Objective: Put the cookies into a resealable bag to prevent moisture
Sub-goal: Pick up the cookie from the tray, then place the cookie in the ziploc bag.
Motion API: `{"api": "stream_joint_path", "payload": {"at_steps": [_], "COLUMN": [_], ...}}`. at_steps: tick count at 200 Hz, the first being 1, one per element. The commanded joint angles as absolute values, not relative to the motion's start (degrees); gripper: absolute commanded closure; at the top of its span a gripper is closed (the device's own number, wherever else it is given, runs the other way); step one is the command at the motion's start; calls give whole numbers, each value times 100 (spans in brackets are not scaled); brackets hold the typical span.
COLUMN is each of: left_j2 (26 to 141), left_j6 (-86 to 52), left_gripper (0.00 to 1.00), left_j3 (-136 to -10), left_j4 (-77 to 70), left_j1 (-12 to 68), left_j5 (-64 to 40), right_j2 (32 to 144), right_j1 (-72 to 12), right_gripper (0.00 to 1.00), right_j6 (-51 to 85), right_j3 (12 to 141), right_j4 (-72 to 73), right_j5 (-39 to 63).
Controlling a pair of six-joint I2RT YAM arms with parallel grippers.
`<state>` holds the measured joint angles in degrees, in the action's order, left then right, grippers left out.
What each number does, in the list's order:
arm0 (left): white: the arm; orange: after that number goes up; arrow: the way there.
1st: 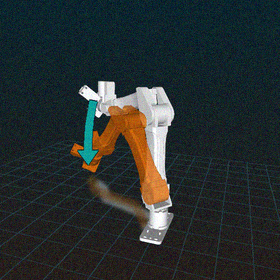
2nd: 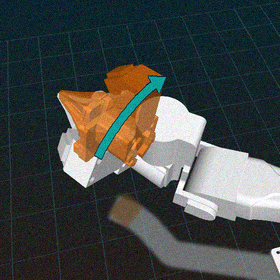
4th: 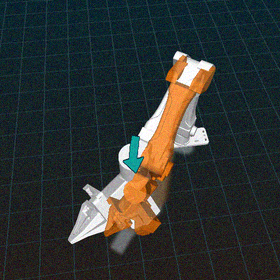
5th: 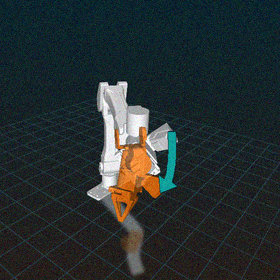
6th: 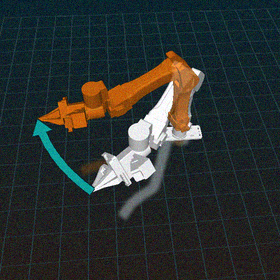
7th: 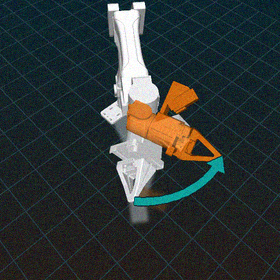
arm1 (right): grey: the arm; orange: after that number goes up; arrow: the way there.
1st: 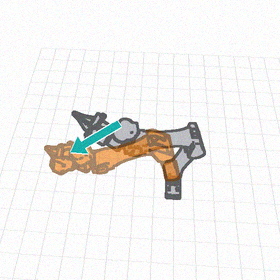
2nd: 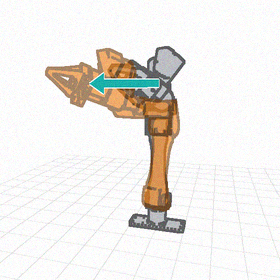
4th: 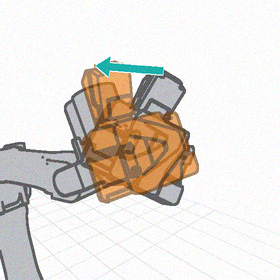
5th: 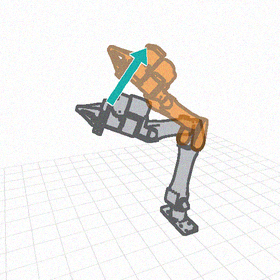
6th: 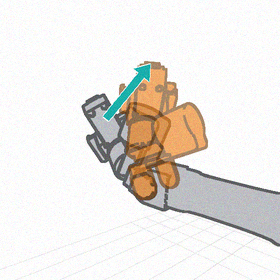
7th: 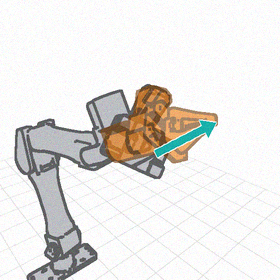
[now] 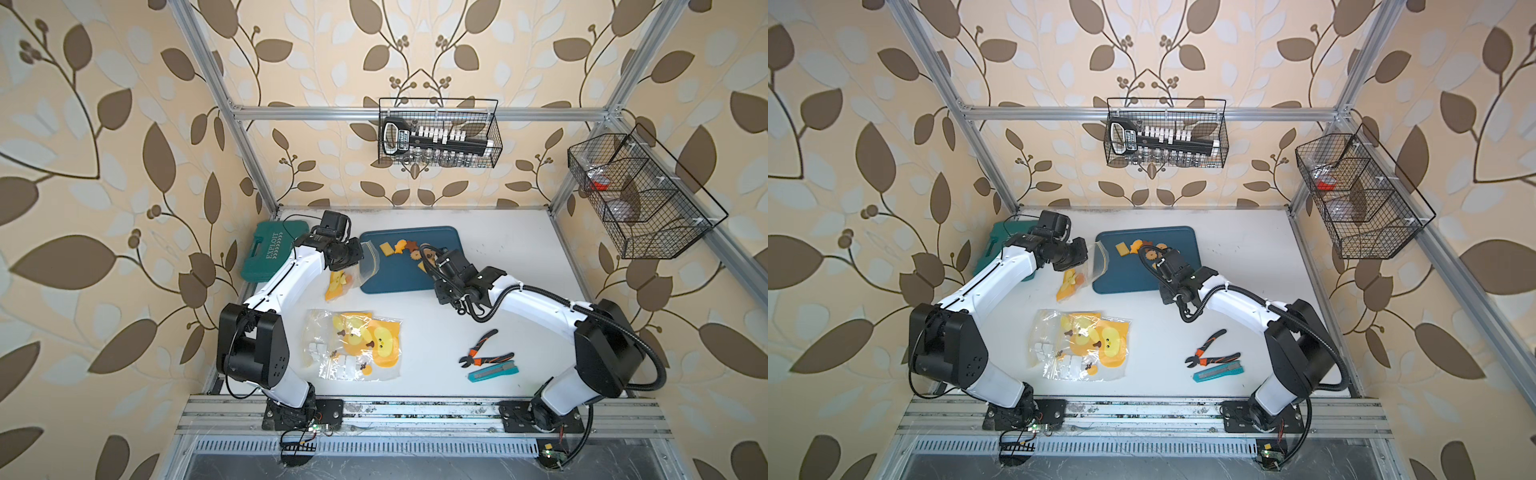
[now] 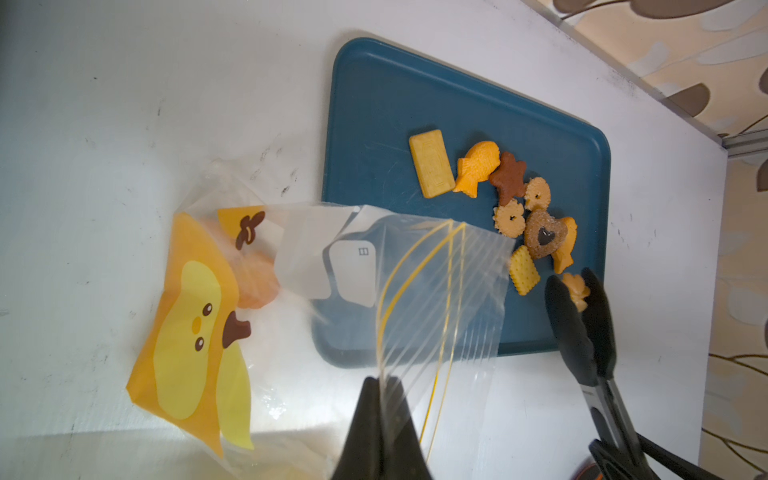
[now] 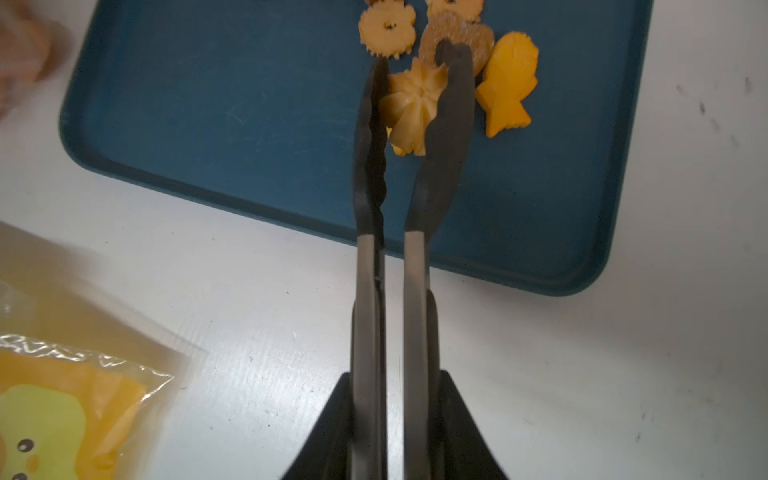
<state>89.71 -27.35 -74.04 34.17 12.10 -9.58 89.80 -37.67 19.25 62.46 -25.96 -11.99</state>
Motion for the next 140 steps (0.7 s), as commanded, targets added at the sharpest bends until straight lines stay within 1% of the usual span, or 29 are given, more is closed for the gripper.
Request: {"api": "stream_joint_path", "payload": {"at_steps": [1,18,46,59,80,99,140], "left_j2": [9078,9166,9233,9260,9261,9266,9264], "left_j6": [-2595,-2557,-2495,-2480,-2478,-2463,-2435], "left_gripper": [100,100,100,100,100,100,100], "left_j3": [-7597,-7662,-7721,-7734,-7743,-7743,-7736], "left_j4": [3343,3376,3402,3417,3421,3419,3404], "left_j1": [1308,1352,1423,1446,1468,1479,1510], "left_j5": [-1180,-1259,-1300,-1317,-1326,-1327,-1352], "right_j2": [8675,8480,8181,8243,8580,8958,9710], "right_j1": [-3744,-3774,-3946,-4179,-4406,-4571,-4649], "right_gripper": [73,74,74,74,75,75,75], "right_j6": [1845,1734,1347,1162,941,801,647], "right_j3": [6196,6181,6161,6289,6641,6912,7519], "right_j4": [-2297,-2117,-1592,-1518,-1647,-1813,-2152], "right_j5": [-1199,-883,-61,199,349,263,185]}}
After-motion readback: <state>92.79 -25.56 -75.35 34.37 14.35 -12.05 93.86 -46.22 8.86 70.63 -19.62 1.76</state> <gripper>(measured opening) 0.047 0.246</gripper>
